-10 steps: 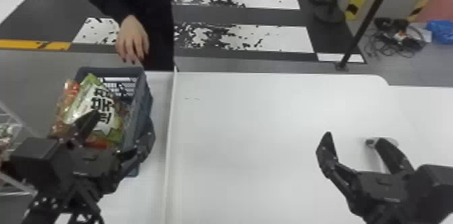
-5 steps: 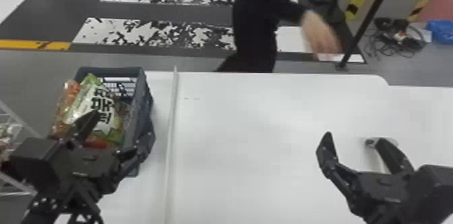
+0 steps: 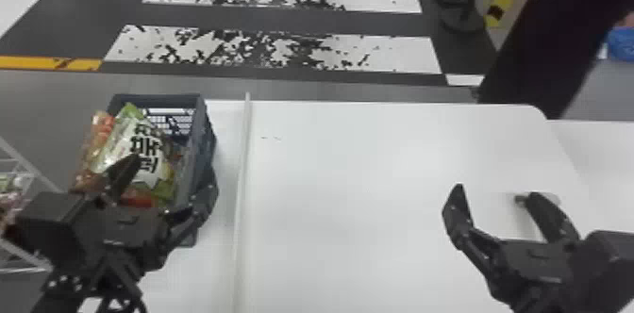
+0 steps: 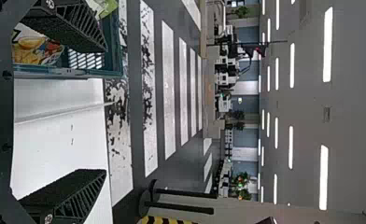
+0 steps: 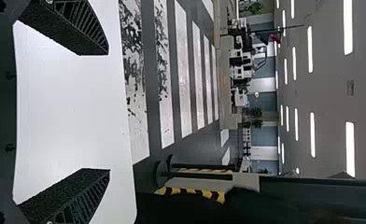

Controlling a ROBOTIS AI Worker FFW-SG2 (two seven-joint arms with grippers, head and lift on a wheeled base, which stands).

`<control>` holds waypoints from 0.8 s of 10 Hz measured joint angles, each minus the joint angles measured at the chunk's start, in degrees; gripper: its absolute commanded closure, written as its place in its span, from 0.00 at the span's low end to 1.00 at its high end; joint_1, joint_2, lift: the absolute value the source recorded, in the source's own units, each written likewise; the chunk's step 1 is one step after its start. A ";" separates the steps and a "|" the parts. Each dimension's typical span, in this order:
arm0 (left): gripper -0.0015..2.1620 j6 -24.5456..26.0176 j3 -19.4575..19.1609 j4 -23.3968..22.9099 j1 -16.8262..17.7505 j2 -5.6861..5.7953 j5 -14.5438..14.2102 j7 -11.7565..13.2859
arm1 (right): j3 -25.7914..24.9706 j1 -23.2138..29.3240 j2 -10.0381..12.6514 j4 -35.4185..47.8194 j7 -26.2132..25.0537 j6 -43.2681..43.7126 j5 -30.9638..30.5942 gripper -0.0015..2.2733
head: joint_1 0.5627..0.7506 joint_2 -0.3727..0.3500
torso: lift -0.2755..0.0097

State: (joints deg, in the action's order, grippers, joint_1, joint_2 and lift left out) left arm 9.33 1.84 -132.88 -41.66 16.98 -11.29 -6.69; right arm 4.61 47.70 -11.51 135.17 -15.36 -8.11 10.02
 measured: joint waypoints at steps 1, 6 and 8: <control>0.03 -0.15 -0.09 0.11 0.00 -0.13 -0.27 0.00 | -0.03 -0.01 -0.07 -0.11 1.05 0.01 0.16 0.01 | 0.70 0.51 | 0.86; 0.03 -0.96 -1.21 0.14 -0.47 -0.33 -1.33 -1.22 | 0.01 0.18 -0.52 -0.10 1.85 0.39 -0.30 0.01 | 0.70 0.54 | 0.86; 0.04 -0.26 -1.57 0.04 -0.60 -0.29 -1.62 -1.74 | 0.09 0.22 -0.58 -0.03 2.72 0.16 -0.47 0.01 | 0.70 0.56 | 0.86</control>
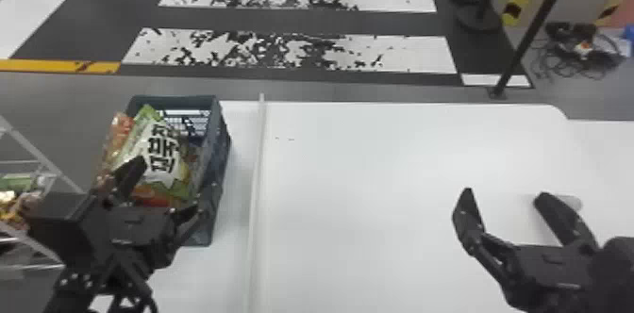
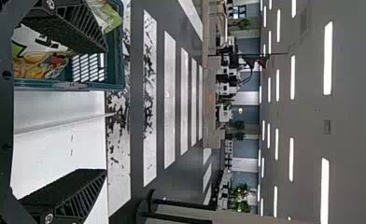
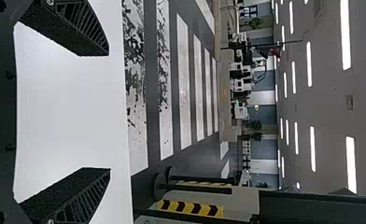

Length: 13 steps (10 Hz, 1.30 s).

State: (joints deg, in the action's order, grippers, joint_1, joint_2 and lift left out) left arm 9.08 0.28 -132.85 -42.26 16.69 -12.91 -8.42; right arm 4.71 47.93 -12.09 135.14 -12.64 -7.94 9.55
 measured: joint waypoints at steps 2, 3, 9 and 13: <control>0.04 0.06 -0.34 -0.14 -0.17 0.00 -0.03 -0.11 | 0.16 0.00 0.02 0.11 -0.01 -1.37 0.02 0.01 | 0.70 0.57 | 0.86; 0.04 0.17 -0.43 -0.14 -0.19 -0.07 -0.13 -0.10 | 0.20 -0.02 0.04 0.13 -0.02 -1.64 0.09 0.01 | 0.70 0.58 | 0.86; 0.04 0.37 -0.52 -0.65 -0.46 -0.76 -0.19 -0.10 | 0.29 -0.18 0.05 0.84 -0.02 -3.01 -0.02 0.02 | 0.70 0.58 | 0.86; 0.04 0.38 -0.97 -0.92 -0.99 -0.69 -0.57 -0.10 | 0.48 -0.15 -0.33 1.07 -0.05 -2.95 0.03 0.02 | 0.70 0.59 | 0.86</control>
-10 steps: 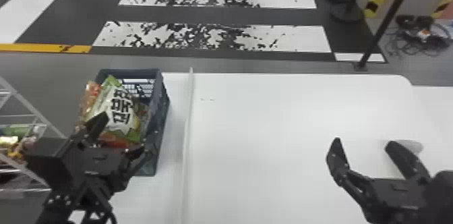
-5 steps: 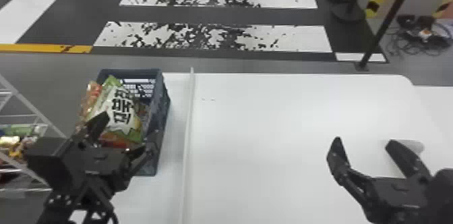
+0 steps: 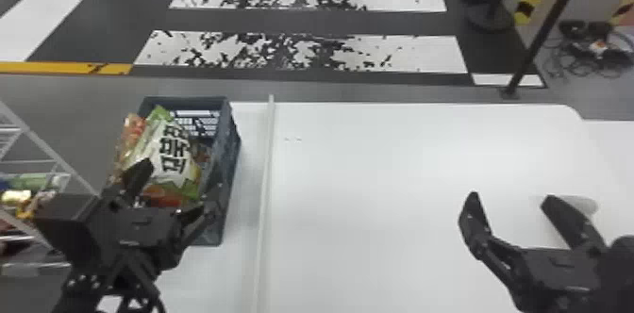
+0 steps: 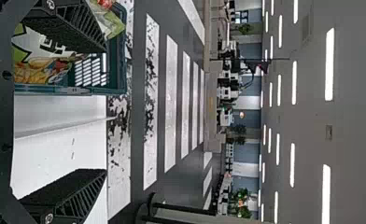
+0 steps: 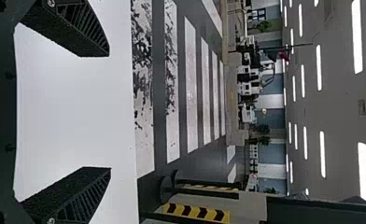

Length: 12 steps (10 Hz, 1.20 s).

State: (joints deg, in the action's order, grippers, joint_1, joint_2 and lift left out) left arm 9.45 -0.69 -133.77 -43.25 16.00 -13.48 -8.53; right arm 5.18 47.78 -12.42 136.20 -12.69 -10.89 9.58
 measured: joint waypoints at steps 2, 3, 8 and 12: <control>0.04 0.00 -0.15 -0.38 -0.16 0.00 -0.05 0.00 | 0.00 0.09 -0.14 0.36 -0.05 0.03 0.00 0.02 | 0.70 0.59 | 0.86; 0.04 0.00 -0.17 -0.43 -0.20 -0.01 -0.05 0.00 | 0.00 0.12 -0.14 0.44 -0.06 0.03 0.00 0.01 | 0.70 0.59 | 0.86; 0.04 0.00 -0.18 -0.81 -0.50 -0.12 -0.05 0.00 | 0.00 0.24 -0.14 0.72 -0.06 0.03 -0.06 0.01 | 0.70 0.59 | 0.86; 0.04 0.00 -0.38 -1.37 -0.85 -0.57 -0.23 0.00 | 0.04 0.23 -0.28 0.80 -0.05 0.04 -0.09 0.01 | 0.70 0.59 | 0.86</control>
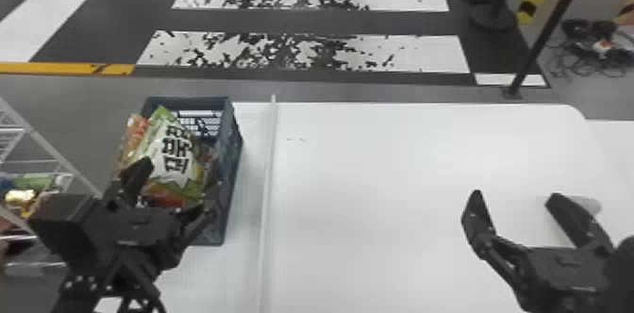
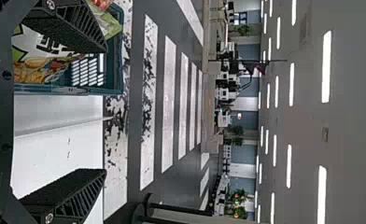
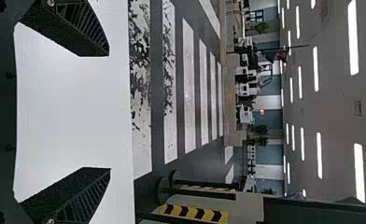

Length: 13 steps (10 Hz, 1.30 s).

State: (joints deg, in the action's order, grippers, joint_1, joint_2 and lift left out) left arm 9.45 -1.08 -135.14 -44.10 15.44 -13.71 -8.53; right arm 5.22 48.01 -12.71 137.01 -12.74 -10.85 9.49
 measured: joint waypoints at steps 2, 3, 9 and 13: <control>0.04 0.00 -0.11 -0.20 -0.11 -0.17 -0.10 0.03 | 0.05 -0.02 -0.11 0.09 0.00 0.13 0.00 0.01 | 0.70 0.60 | 0.86; 0.04 0.04 -0.15 -0.21 -0.14 -0.22 -0.22 0.08 | 0.05 -0.02 -0.17 0.13 0.00 0.16 0.00 0.01 | 0.70 0.60 | 0.86; 0.04 0.96 -0.94 -0.48 -0.37 -0.23 -1.54 0.53 | 0.14 0.05 -0.38 0.20 0.00 0.43 0.00 0.01 | 0.70 0.60 | 0.86; 0.04 1.23 -0.97 -0.56 -0.39 -0.23 -1.61 0.53 | 0.14 0.07 -0.39 0.27 0.00 0.69 -0.02 0.01 | 0.70 0.60 | 0.86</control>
State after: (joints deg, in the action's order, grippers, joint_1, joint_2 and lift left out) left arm 10.68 -2.05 -135.70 -44.49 15.21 -15.31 -8.00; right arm 5.36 48.07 -13.10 137.28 -12.74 -10.16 9.47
